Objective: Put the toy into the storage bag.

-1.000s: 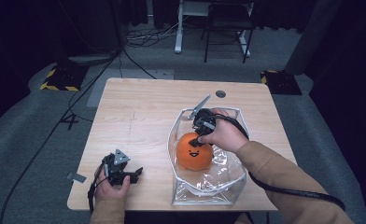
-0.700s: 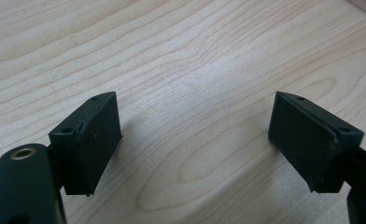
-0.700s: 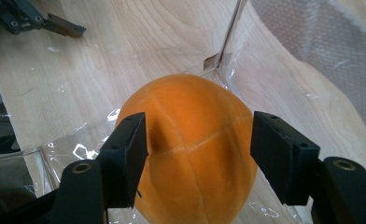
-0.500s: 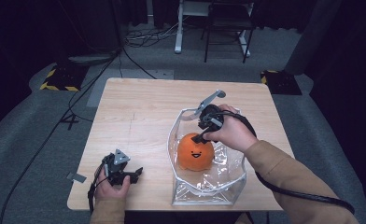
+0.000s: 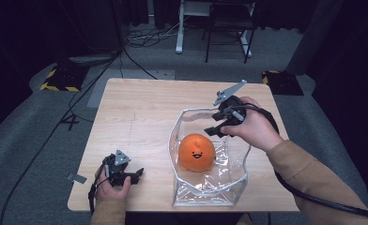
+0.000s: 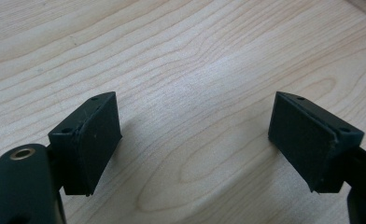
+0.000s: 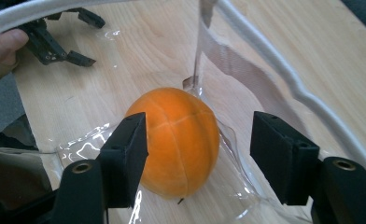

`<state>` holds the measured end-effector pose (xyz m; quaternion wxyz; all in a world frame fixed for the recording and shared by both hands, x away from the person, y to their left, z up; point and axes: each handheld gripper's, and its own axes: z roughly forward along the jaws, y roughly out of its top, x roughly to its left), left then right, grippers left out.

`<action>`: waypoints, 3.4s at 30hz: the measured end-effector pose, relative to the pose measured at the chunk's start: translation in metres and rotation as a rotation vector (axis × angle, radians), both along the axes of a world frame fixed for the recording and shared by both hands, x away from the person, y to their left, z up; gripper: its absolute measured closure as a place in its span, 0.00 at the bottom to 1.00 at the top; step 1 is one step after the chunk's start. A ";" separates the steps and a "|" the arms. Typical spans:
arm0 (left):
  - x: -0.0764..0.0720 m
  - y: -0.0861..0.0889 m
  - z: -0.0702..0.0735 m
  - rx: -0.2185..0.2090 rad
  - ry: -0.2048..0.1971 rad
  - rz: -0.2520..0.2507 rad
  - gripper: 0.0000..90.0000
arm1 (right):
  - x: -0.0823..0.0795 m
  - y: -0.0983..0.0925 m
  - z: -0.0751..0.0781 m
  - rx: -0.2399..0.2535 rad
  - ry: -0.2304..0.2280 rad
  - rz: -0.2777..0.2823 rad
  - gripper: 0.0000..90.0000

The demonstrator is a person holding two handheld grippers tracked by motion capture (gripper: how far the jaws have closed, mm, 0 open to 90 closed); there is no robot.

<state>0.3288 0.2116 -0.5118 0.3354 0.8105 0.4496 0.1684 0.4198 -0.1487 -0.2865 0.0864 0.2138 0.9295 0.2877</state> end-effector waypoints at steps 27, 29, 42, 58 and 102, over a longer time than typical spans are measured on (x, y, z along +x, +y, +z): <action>0.000 0.000 0.000 0.003 -0.002 -0.003 0.19 | -0.015 -0.094 0.032 0.039 -0.064 -0.169 0.38; 0.000 0.000 0.000 0.003 -0.002 -0.003 0.19 | -0.015 -0.098 0.032 0.044 -0.065 -0.177 0.37; 0.000 0.000 0.000 0.003 -0.001 -0.003 0.19 | -0.013 -0.149 0.012 0.076 -0.046 -0.277 0.18; 0.001 0.000 0.000 0.004 0.000 -0.004 0.19 | -0.002 -0.205 -0.059 0.130 0.027 -0.450 0.18; 0.001 0.000 0.000 0.004 0.001 -0.006 0.19 | -0.040 -0.222 -0.200 0.271 -0.030 -0.543 0.18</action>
